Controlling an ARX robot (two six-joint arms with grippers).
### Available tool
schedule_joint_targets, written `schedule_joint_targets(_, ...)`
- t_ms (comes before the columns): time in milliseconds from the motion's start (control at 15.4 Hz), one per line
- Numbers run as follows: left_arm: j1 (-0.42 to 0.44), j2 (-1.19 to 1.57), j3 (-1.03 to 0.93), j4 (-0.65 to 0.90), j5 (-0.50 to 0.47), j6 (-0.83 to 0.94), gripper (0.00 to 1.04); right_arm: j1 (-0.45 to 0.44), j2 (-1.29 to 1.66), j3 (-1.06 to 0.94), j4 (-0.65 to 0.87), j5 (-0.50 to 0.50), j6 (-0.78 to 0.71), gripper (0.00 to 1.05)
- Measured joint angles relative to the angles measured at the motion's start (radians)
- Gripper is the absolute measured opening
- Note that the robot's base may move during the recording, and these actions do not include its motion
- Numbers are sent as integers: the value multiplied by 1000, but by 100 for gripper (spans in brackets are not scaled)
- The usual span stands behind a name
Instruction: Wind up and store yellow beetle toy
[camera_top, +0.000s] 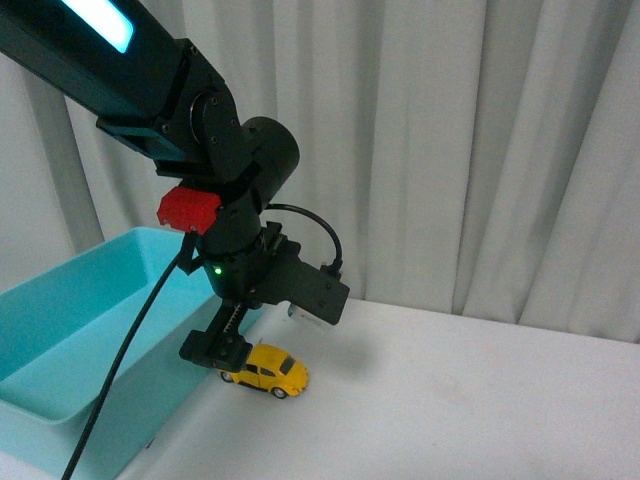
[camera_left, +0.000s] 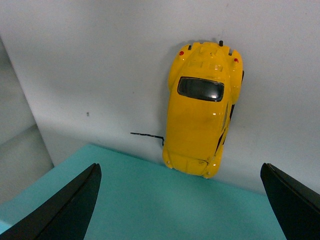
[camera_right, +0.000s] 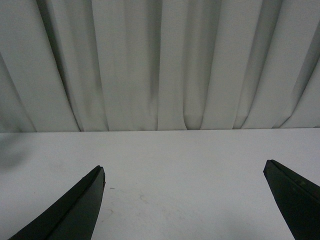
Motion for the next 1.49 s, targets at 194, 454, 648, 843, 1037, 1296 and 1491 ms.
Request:
schedule_joint_targets(194, -11, 45, 40, -19, -4, -49, 98, 0, 0, 0, 0, 0, 0, 98)
schedule_joint_targets(454, -13, 113, 77, -35, -10, -100, 98, 0, 0, 0, 0, 0, 0, 98)
schedule_joint_targets(648, -4, 141, 102, -34, -10, -125, 98, 0, 0, 0, 0, 0, 0, 98)
schedule_joint_targets(843, -2, 165, 103, -41, -10, -147, 83, 0, 0, 0, 0, 0, 0, 98)
schedule_joint_targets(1037, -3, 182, 103, -26, -3, -150, 67, 0, 0, 0, 0, 0, 0, 98)
schedule_joint_targets(1296, -16, 181, 106, 3, 11, -84, 41, 0, 0, 0, 0, 0, 0, 98)
schedule_joint_targets(1491, -56, 108, 90, -55, 157, -26, 41, 0, 0, 0, 0, 0, 0, 98)
